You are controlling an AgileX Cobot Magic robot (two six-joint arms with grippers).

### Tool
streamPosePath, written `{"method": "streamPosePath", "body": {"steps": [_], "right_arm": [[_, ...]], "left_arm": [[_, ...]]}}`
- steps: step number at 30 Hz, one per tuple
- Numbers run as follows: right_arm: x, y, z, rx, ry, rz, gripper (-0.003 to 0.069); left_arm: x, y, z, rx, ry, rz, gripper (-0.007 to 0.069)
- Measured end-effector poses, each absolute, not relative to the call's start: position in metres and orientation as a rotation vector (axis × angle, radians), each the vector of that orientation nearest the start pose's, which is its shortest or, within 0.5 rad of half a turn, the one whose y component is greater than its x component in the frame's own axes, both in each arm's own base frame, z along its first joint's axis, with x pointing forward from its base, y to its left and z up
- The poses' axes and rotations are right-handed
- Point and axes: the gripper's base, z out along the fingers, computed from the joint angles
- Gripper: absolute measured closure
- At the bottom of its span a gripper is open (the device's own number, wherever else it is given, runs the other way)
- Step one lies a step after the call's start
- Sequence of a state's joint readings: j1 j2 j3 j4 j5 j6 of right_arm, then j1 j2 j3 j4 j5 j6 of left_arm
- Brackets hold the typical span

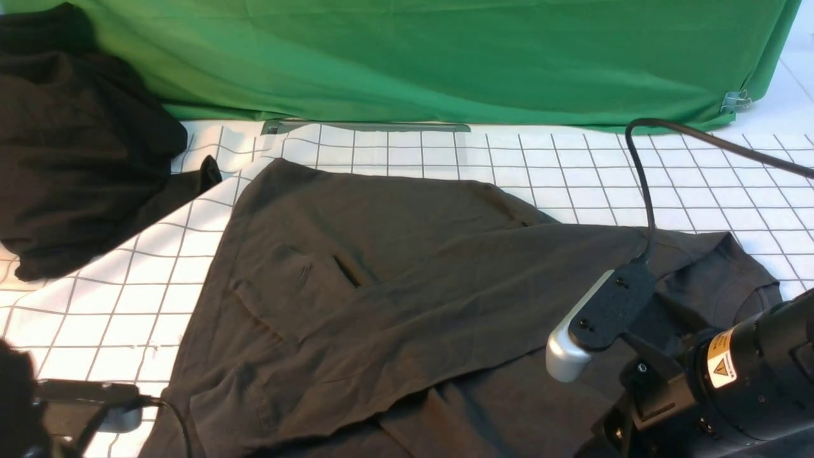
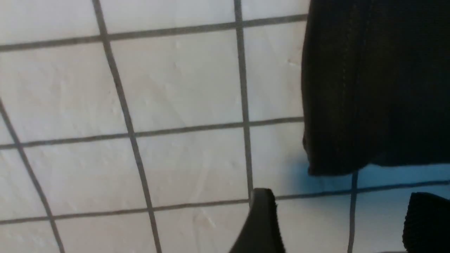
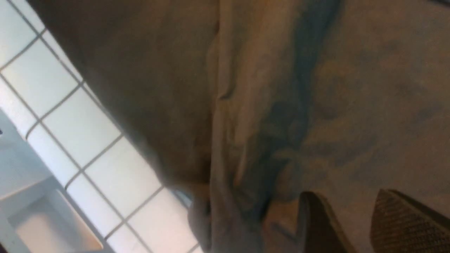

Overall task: Fold a long-sleeved shirt over a white checkered tablecloth.
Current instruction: 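Grasp the near edge of the shirt at its hem and shoulder corners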

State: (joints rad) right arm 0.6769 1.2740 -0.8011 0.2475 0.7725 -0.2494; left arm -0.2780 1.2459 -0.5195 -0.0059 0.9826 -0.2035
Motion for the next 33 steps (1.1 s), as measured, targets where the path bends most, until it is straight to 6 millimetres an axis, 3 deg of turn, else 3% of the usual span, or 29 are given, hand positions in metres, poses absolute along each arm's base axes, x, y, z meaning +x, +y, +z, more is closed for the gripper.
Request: {"method": "streamPosePath", "body": {"steps": [4, 10, 17, 18, 22, 25, 26, 29, 33], "right_arm": [[0.172, 0.158, 0.249, -1.049, 2.538, 0.406, 0.0425], [0.171, 0.158, 0.249, -1.055, 2.545, 0.405, 0.0422], [0.157, 0.157, 0.245, -1.31, 2.55, 0.374, 0.0417], [0.155, 0.16, 0.245, -1.342, 2.536, 0.376, 0.0417], [0.141, 0.175, 0.241, -1.501, 2.472, 0.384, 0.0372], [0.13, 0.189, 0.227, -1.64, 2.461, 0.359, 0.0249], [0.129, 0.19, 0.225, -1.654, 2.458, 0.353, 0.024], [0.125, 0.196, 0.198, -1.734, 2.508, 0.279, 0.0142], [0.127, 0.199, 0.177, -1.766, 2.569, 0.216, 0.0136]], "left_arm": [[0.162, -0.049, 0.171, 0.072, 3.173, -0.037, 0.0138], [0.166, -0.051, 0.159, 0.06, 3.235, -0.025, 0.0228], [0.168, -0.048, 0.157, 0.109, 3.228, 0.035, 0.0558], [0.168, -0.047, 0.158, 0.117, 3.226, 0.043, 0.0579], [0.168, -0.046, 0.164, 0.142, 3.273, 0.083, 0.0601], [0.168, -0.046, 0.178, 0.144, 3.268, 0.085, 0.0601], [0.168, -0.046, 0.181, 0.145, 3.258, 0.081, 0.0601], [0.164, -0.045, 0.194, 0.136, 3.221, 0.056, 0.0601], [0.158, -0.044, 0.202, 0.131, 3.206, 0.047, 0.0601]]}}
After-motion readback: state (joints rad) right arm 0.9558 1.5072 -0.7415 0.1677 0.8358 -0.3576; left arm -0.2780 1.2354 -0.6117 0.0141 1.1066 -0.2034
